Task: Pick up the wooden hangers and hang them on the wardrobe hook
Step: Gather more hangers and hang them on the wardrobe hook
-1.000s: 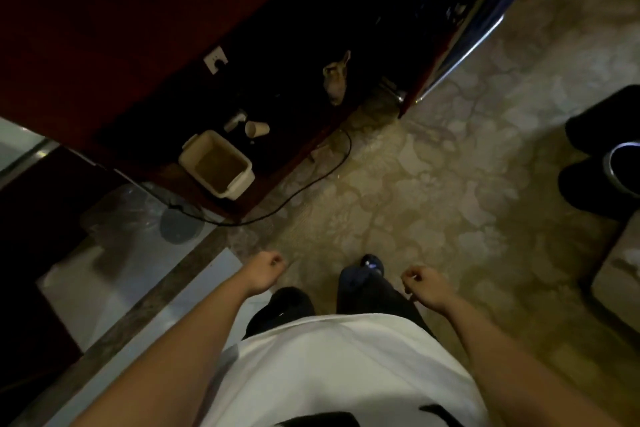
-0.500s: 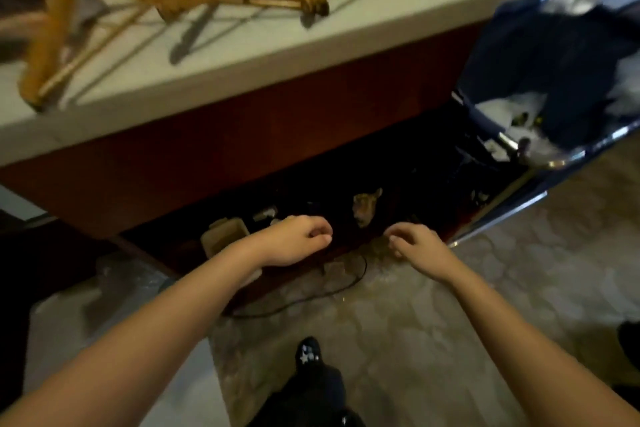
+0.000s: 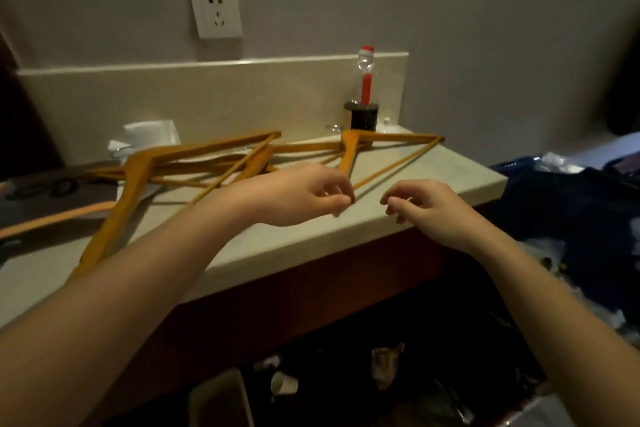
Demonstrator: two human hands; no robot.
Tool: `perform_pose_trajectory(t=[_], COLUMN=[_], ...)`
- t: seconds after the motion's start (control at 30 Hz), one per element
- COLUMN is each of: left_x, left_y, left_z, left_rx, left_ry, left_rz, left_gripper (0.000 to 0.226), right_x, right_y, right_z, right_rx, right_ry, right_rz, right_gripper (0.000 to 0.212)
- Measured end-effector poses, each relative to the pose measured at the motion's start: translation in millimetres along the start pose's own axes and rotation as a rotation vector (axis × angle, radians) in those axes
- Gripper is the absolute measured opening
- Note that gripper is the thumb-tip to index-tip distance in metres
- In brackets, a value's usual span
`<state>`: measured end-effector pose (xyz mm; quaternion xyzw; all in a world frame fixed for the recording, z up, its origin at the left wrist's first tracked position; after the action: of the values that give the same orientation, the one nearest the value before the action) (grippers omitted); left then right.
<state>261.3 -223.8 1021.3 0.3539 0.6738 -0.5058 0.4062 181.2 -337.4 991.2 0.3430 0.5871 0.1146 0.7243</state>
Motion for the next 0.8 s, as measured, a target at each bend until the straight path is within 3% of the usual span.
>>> perform_pose_trajectory(t=[0.3,0.43,0.57,0.7,0.8], left_x=[-58.0,-37.2,-26.4,-20.1,-11.3], left_y=[49.6,77.1,96.7,107.6,112.5], left_z=[90.3,147.2,188.9,209.3,214.6], left_rx=[-0.199,-0.348,-0.472,-0.532,-0.529], left_ry=[-0.065,-0.020,-0.101,-0.118,-0.120], left_rz=[0.048,0.027,0.067,0.014,-0.103], left_gripper=[0.033,0.052,0.067,0.066,0.058], right_x=[-55.2,-56.9,-61.1,-60.0,-52.1], right_y=[-31.8,-76.6,-116.3,-143.4,-153.6], right_z=[117.0,174.7,229.5,267.8,285.5], right_rx=[0.023,0.058,0.063,0.049,-0.006], right_ry=[0.006,0.043,0.045,0.058,0.088], right_rz=[-0.131,-0.212,-0.300,-0.408,-0.485], right_gripper=[0.020,0.030,0.048,0.059,0.052])
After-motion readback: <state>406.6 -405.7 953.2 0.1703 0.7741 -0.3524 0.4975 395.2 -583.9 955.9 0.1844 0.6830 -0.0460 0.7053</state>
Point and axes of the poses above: each hand's wrist, its own z-axis towards the middle knuckle, its own x-axis out of the palm, y = z × x, the point moved 9 cm from there along z, towards the middle knuckle, and after that the axes turned 8 degrees about y, right-handed, at the moved point
